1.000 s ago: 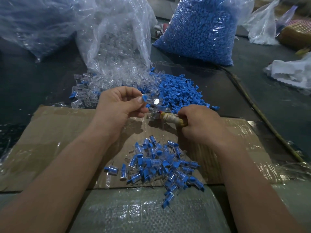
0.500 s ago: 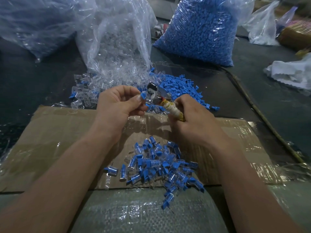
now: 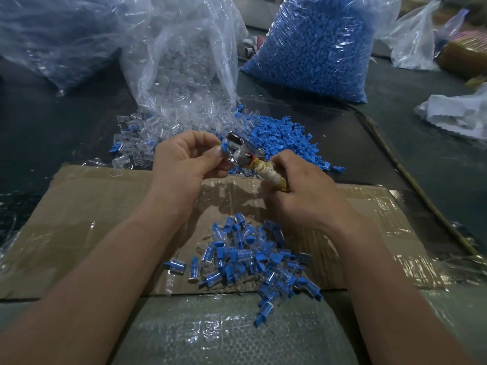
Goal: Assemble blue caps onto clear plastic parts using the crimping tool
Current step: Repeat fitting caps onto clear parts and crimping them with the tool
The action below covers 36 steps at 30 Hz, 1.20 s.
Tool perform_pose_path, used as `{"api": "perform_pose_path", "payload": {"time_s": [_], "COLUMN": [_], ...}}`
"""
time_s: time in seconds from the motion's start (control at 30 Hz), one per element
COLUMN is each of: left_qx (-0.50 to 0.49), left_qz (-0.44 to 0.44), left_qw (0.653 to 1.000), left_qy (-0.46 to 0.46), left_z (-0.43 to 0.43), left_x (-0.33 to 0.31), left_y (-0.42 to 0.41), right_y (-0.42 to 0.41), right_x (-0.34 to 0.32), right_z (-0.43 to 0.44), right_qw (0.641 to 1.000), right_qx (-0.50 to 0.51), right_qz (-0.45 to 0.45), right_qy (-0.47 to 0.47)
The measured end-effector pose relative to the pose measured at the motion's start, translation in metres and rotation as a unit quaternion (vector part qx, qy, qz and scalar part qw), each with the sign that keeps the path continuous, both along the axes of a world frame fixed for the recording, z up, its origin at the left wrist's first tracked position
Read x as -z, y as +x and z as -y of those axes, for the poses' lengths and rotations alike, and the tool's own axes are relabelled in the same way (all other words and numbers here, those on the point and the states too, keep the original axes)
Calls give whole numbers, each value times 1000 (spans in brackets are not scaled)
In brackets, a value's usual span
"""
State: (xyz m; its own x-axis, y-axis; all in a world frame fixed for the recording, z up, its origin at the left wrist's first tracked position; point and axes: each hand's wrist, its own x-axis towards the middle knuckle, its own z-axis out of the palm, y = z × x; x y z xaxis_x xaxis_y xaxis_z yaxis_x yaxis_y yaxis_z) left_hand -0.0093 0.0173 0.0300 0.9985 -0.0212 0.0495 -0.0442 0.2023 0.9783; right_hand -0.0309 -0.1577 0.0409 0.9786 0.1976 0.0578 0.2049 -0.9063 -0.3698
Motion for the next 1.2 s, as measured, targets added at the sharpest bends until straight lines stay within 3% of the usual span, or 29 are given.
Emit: {"api": "perform_pose_path", "payload": {"time_s": [0.67,1.0,1.2], "left_qx": [-58,-53,-49], "left_qz": [78,59,9], "left_qw": [990,992,998], "left_qy": [100,97,27], "left_z": [3,4,-10], "left_x": [5,1,-6], "left_y": [-2,-5,0], "right_y": [-1,0,7], "right_x": [0,3,4], "right_z": [-7,-4,14], "right_qw": [1000,999,1000], "right_qx": [3,8,20], "right_qz": [3,23,10], "right_qy": [25,27,-15]}}
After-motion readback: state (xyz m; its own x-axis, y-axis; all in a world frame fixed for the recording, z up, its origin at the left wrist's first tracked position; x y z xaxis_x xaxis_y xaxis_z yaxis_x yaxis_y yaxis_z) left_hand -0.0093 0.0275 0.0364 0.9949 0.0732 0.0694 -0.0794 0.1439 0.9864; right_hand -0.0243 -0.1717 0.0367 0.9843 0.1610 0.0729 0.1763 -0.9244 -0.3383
